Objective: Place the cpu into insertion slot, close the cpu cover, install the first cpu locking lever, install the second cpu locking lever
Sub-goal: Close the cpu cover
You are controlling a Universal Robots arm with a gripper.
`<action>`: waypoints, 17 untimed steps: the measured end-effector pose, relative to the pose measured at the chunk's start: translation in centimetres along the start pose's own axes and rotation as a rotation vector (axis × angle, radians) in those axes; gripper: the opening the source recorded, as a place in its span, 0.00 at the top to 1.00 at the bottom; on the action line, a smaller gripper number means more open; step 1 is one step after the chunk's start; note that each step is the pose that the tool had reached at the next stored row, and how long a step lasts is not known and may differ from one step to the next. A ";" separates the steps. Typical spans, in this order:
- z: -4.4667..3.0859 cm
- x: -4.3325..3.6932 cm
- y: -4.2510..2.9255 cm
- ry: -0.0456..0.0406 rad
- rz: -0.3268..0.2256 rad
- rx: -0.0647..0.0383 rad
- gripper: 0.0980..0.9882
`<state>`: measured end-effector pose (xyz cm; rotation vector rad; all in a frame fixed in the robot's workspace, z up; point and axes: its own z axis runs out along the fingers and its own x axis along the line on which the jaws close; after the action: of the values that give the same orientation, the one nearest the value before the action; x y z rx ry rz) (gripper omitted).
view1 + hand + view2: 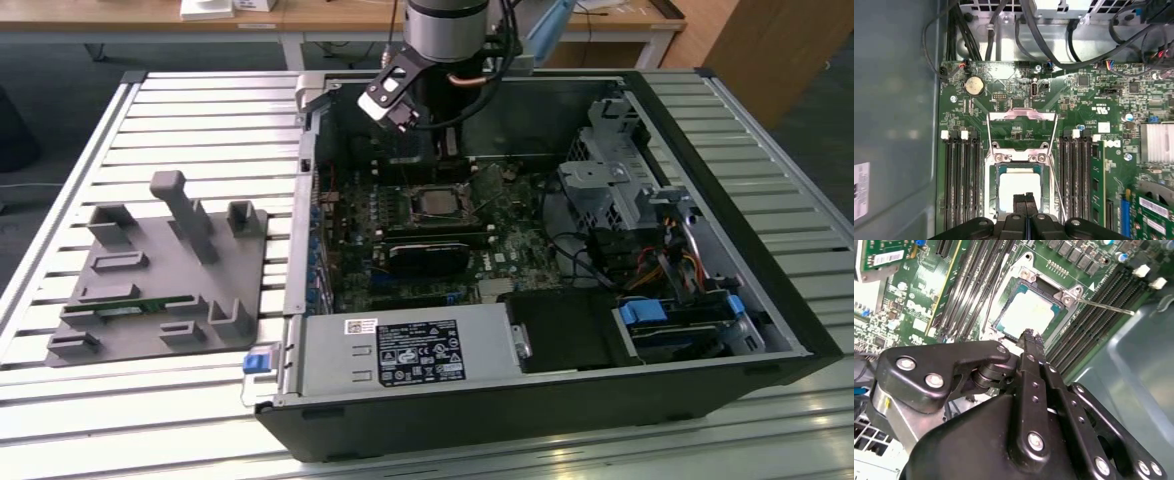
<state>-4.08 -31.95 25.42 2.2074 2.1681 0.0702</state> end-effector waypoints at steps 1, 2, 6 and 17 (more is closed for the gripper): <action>-0.24 0.00 0.02 0.0000 0.000 0.001 0.99; -0.41 0.00 0.03 -0.0001 0.000 0.002 0.99; -0.47 -0.30 0.04 -0.0001 0.000 0.004 0.99; -0.32 -0.67 2.28 0.0011 -0.008 0.006 0.99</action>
<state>-1.84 -32.66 25.88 2.2018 2.1810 0.0644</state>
